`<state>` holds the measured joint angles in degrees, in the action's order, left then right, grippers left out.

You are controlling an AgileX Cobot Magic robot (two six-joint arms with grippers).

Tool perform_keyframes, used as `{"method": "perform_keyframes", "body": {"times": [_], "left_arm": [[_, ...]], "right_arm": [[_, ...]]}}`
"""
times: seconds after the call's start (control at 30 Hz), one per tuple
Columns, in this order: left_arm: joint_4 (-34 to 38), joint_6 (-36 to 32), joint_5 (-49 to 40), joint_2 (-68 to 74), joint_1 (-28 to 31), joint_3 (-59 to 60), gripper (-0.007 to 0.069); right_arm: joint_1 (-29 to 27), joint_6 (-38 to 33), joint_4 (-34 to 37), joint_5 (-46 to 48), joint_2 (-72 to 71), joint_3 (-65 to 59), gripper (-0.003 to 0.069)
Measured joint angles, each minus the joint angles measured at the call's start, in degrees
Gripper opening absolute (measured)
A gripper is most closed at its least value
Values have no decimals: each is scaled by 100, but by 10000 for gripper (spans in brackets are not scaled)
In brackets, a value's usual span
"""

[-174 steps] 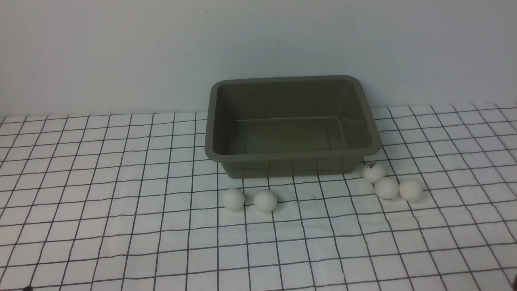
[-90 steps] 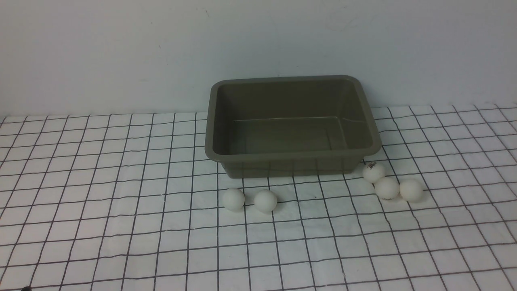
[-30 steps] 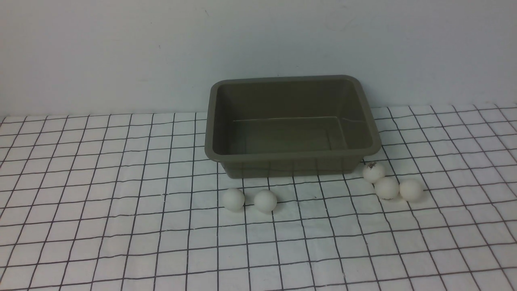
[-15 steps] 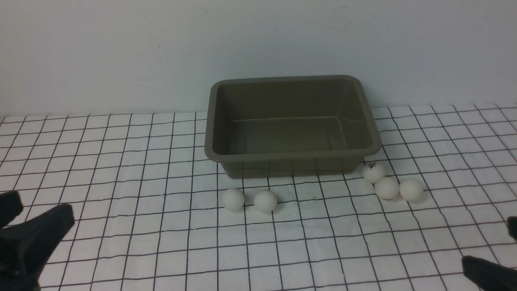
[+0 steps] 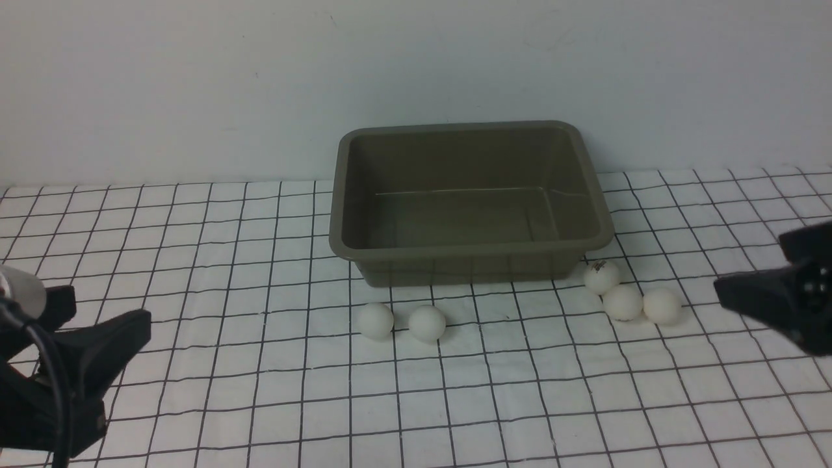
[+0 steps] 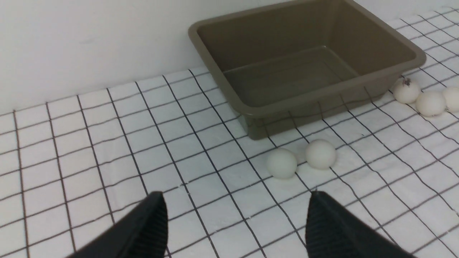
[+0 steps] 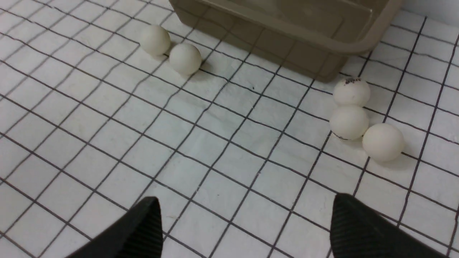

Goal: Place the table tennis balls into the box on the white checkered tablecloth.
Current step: 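Reach for and grasp a ping pong ball on the table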

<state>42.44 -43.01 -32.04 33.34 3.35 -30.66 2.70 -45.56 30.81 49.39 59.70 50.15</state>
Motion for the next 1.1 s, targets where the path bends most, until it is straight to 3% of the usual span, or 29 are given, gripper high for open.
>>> {"method": "perform_keyframes", "body": {"times": [0.2,0.37,0.47,1.1], "left_arm": [[-39,-15,82,0,0,0,468],[-44,-44,107,0,0,0,468],[-65,-64,121,0,0,0,468],[-71,-215,95,0,0,0,468]], "right_arm": [[0,468,-830,420,910,761,566],[0,313,-1179,453,1497,886,566],[0,37,-1217,181,2032,891,566],[0,809,-1206,-646,4117,1694,540]]}}
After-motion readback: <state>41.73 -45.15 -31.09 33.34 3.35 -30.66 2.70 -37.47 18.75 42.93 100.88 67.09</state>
